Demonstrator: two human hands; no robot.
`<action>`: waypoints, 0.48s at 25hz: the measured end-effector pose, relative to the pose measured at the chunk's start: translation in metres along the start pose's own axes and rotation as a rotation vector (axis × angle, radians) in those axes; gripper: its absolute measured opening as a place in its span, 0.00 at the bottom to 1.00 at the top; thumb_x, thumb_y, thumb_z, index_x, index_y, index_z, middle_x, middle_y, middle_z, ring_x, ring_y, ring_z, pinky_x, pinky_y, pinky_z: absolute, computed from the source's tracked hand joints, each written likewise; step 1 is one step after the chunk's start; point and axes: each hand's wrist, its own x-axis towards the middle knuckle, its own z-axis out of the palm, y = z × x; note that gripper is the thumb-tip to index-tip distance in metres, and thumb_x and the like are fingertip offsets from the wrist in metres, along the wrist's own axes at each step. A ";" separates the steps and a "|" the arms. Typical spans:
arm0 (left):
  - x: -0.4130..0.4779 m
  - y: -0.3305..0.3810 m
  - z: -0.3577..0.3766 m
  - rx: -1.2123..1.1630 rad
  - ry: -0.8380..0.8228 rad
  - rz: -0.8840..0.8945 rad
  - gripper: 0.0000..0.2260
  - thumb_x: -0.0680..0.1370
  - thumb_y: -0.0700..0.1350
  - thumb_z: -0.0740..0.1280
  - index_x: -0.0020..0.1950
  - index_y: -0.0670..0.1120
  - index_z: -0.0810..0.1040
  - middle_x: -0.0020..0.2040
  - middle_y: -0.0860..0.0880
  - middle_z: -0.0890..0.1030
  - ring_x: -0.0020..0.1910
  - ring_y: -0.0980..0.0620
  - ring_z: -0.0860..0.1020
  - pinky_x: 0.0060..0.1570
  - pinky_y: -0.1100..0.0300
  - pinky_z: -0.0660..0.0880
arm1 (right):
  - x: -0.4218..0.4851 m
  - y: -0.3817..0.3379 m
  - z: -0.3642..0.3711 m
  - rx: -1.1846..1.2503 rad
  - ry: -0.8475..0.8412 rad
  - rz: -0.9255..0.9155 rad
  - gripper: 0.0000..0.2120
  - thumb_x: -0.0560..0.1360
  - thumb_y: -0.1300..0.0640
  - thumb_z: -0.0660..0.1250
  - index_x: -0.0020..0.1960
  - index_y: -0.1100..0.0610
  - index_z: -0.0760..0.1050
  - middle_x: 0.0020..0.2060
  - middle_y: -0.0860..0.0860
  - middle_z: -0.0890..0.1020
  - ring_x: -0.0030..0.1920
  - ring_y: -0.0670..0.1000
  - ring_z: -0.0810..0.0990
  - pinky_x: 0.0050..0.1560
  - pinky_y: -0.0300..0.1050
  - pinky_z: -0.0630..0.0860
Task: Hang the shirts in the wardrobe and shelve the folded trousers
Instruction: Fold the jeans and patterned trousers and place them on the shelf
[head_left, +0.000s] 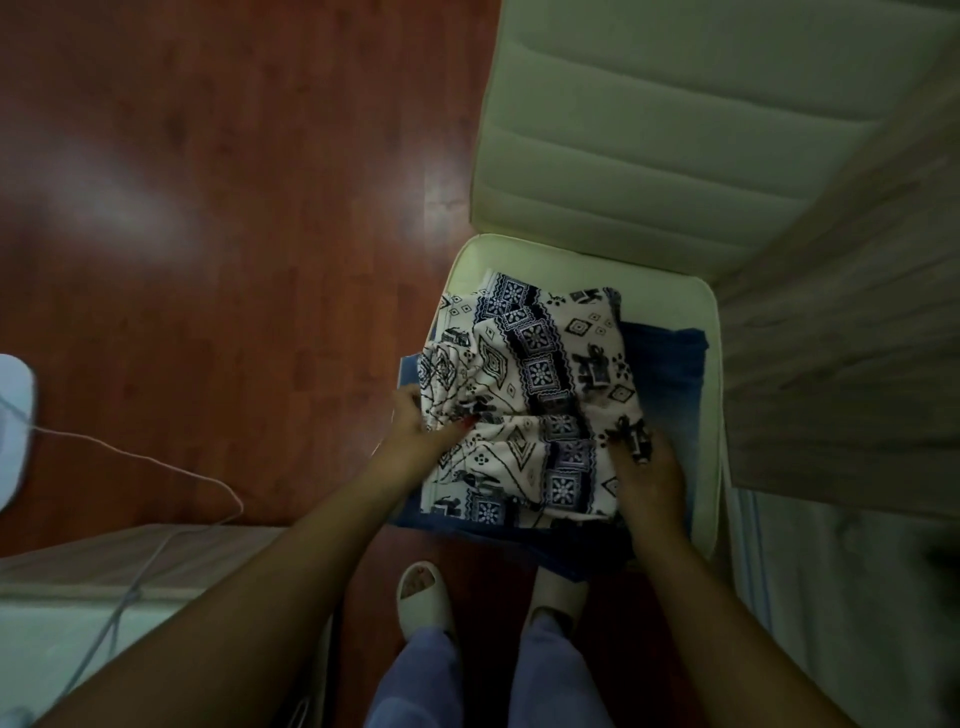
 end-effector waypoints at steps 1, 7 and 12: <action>-0.003 -0.001 0.004 0.003 -0.038 0.012 0.26 0.75 0.42 0.69 0.68 0.48 0.59 0.62 0.50 0.73 0.58 0.50 0.75 0.50 0.57 0.75 | -0.006 -0.002 -0.006 0.010 0.050 -0.047 0.13 0.76 0.57 0.64 0.59 0.60 0.71 0.46 0.53 0.78 0.43 0.52 0.77 0.41 0.42 0.72; -0.005 -0.023 0.013 0.200 -0.073 0.117 0.26 0.76 0.44 0.69 0.71 0.47 0.62 0.66 0.50 0.73 0.64 0.50 0.73 0.61 0.54 0.72 | -0.021 0.021 -0.025 -0.091 0.000 -0.097 0.14 0.78 0.58 0.62 0.61 0.63 0.71 0.47 0.53 0.77 0.46 0.51 0.75 0.45 0.42 0.69; 0.006 -0.025 0.006 0.326 -0.029 0.165 0.21 0.79 0.50 0.64 0.68 0.49 0.61 0.65 0.48 0.75 0.61 0.46 0.76 0.64 0.47 0.71 | -0.010 0.013 -0.028 -0.155 -0.152 -0.088 0.13 0.80 0.57 0.57 0.60 0.63 0.66 0.46 0.53 0.75 0.44 0.52 0.74 0.45 0.44 0.70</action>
